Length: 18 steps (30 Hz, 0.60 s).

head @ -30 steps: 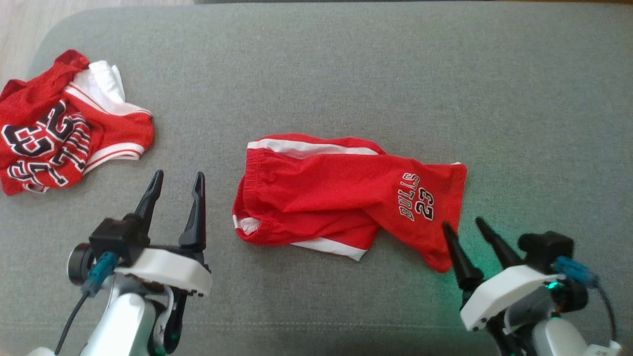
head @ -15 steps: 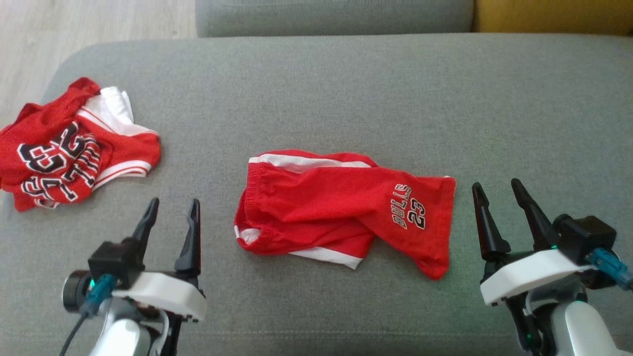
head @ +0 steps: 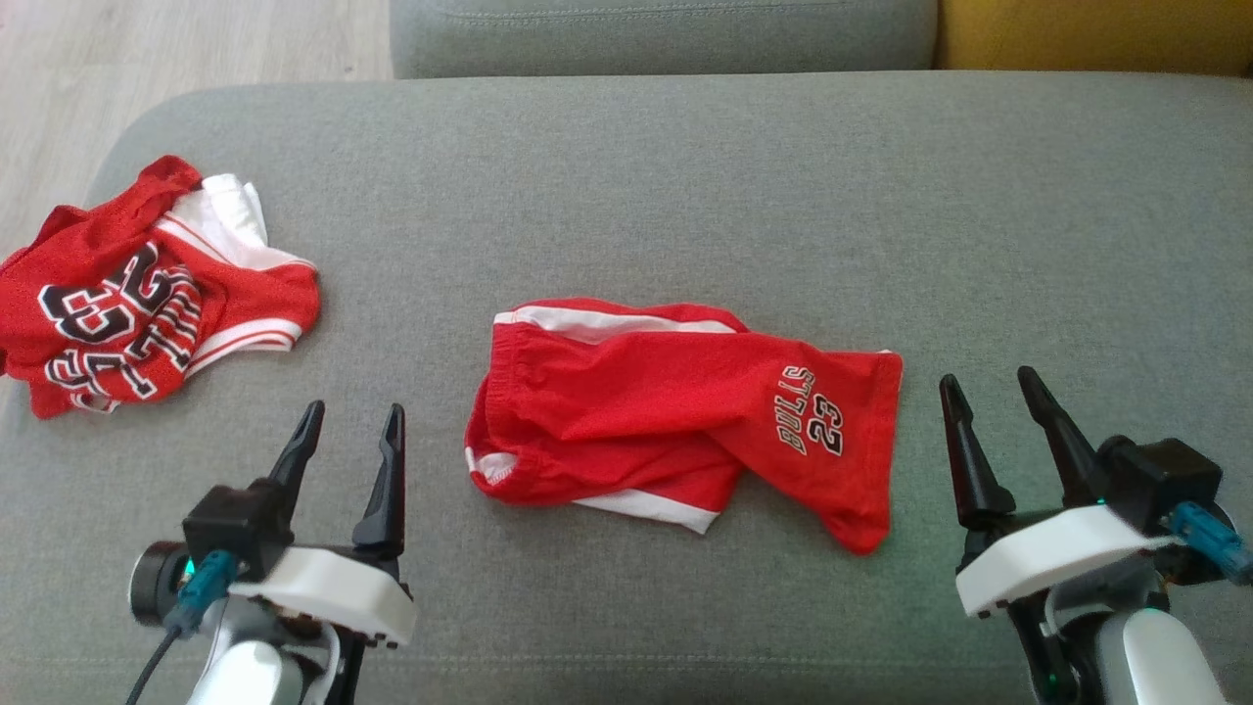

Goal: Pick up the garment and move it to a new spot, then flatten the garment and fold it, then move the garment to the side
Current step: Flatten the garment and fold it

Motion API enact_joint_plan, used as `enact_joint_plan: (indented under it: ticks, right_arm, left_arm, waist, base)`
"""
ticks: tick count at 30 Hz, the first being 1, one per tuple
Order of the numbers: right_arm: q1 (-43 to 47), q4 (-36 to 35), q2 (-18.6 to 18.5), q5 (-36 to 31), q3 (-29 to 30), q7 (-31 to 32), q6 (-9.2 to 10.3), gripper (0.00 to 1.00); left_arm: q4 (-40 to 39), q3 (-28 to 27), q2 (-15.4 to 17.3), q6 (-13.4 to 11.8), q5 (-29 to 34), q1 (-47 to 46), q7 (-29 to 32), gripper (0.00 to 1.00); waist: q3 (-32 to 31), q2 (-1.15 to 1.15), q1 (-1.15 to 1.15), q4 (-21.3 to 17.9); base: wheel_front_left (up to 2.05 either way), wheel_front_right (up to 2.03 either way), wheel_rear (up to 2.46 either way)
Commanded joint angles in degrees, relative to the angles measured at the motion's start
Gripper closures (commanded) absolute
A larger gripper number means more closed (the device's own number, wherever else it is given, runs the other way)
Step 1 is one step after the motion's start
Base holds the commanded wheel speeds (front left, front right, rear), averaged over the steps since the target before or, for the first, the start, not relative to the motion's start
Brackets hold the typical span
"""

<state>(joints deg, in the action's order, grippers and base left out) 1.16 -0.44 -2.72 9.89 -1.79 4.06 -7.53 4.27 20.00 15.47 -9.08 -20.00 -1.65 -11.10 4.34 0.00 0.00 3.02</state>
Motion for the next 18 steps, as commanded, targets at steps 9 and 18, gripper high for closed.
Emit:
enact_joint_plan:
  ticks: [9,18]
  right_arm:
    - [-4.1,1.1,-0.2,-1.3,0.2,2.5,0.04,0.0]
    - [-13.1,12.3,-0.3,-3.0,0.3,7.4,0.04,0.0]
  left_arm:
    - [-2.2,-1.2,1.0,0.0,-0.2,-4.9,-0.3,0.0]
    - [-0.9,-0.2,-0.1,1.4,-0.1,-8.8,-1.7,0.0]
  waist:
    - [3.1,0.0,0.0,1.2]
    - [8.3,0.0,0.0,3.2]
  base:
    - [0.0,0.0,0.0]
    - [0.0,0.0,0.0]
